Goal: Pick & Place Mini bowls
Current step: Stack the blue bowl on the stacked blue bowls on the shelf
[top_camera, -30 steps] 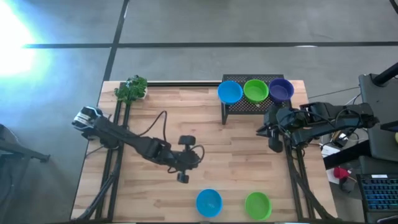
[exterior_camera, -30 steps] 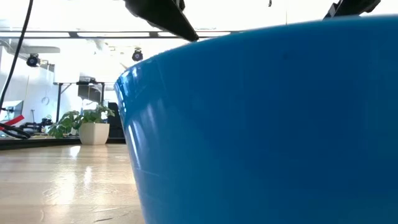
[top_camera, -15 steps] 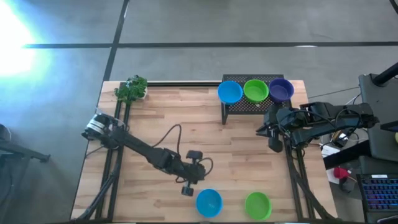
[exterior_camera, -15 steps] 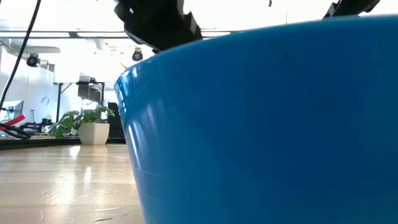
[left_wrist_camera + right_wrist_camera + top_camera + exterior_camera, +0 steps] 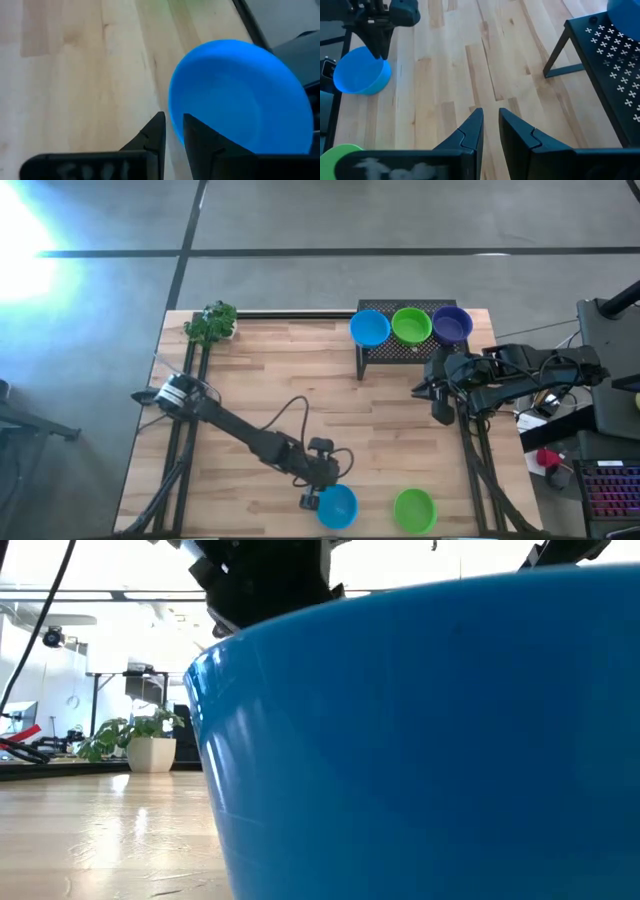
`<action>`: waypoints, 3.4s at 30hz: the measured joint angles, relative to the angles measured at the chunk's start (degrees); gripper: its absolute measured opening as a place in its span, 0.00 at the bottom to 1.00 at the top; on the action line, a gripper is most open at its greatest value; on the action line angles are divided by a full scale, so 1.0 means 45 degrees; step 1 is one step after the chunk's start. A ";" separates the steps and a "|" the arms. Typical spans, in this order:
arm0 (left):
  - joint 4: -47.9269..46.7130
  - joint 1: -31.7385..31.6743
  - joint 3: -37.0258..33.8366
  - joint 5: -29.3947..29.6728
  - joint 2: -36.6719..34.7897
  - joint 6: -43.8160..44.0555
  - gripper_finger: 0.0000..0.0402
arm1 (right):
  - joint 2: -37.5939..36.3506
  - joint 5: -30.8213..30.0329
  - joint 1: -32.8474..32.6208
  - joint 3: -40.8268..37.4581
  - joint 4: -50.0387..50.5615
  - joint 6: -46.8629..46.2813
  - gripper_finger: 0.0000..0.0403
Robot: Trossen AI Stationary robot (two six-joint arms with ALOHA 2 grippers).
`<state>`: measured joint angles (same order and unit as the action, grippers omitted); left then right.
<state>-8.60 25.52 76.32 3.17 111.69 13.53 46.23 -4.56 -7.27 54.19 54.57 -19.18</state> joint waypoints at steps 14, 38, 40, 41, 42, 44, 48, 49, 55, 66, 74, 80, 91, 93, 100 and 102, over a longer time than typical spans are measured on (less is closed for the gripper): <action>-0.0179 -0.0015 0.0061 -0.0494 0.0400 0.0702 0.15 | -0.0008 0.0000 0.0000 -0.0023 0.0005 0.0073 0.14; -0.0450 -0.0261 0.0033 -0.1257 0.0364 0.1007 0.01 | -0.0008 -0.0005 0.0000 -0.0023 0.0008 0.0073 0.14; -0.0590 -0.0453 0.0042 -0.1199 -0.0032 0.0796 0.01 | -0.0008 -0.0005 0.0005 -0.0023 0.0007 0.0068 0.14; -0.0799 -0.0573 0.0076 -0.1141 -0.0231 0.0647 0.00 | -0.0008 0.0000 0.0001 -0.0023 0.0010 0.0068 0.14; -0.0891 -0.0711 0.0102 -0.1074 -0.0511 0.0517 0.00 | -0.0008 -0.0010 0.0005 -0.0023 0.0005 0.0069 0.14; -0.0986 -0.1070 0.0108 -0.0924 -0.1059 0.0373 0.00 | -0.0008 -0.0014 0.0005 -0.0023 0.0010 0.0176 0.14; -0.1430 -0.2237 0.0051 -0.0865 -0.2225 0.0333 0.00 | -0.0008 -0.0019 0.0005 -0.0023 0.0000 0.0481 0.14; -0.1603 -0.2564 0.0043 -0.0860 -0.2513 0.0333 0.00 | -0.0008 -0.0019 0.0005 -0.0023 -0.0003 0.0515 0.14; -0.1808 -0.4653 0.0043 -0.0698 -0.4170 0.0274 0.00 | -0.0008 -0.0029 0.0005 -0.0023 -0.0029 0.0554 0.14; -0.3212 -0.8239 0.2765 -0.0682 -0.4887 -0.0703 0.00 | 0.0002 -0.0359 0.0005 -0.0023 -0.0039 0.0593 0.14; -0.5390 -1.0166 0.6694 -0.0815 -0.3448 -0.1043 0.00 | 0.0004 -0.0359 0.0005 -0.0023 -0.0123 0.0593 0.14; -0.6665 -1.0841 0.8812 -0.0848 -0.1729 -0.1320 0.00 | 0.0002 -0.0359 0.0005 -0.0023 -0.0186 0.0534 0.14; -0.7011 -1.1246 1.1293 -0.1157 0.0993 -0.1692 0.00 | 0.0002 -0.0355 0.0005 -0.0023 -0.0185 0.0495 0.14; -0.7019 -1.1259 1.1447 -0.1255 0.1293 -0.1697 0.00 | 0.0002 -0.0355 0.0005 -0.0023 -0.0185 0.0495 0.14; -0.7424 -1.1288 1.1581 -0.1250 0.1784 -0.2049 0.00 | -0.0003 -0.0350 0.0005 -0.0023 -0.0185 0.0495 0.14; -0.7435 -1.1284 1.1550 -0.1255 0.1784 -0.2550 0.00 | -0.0003 -0.0350 0.0005 -0.0023 -0.0185 0.0495 0.14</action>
<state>-42.06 -25.26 128.29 -2.48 119.72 2.05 46.22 -6.13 -7.25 54.08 53.74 -16.95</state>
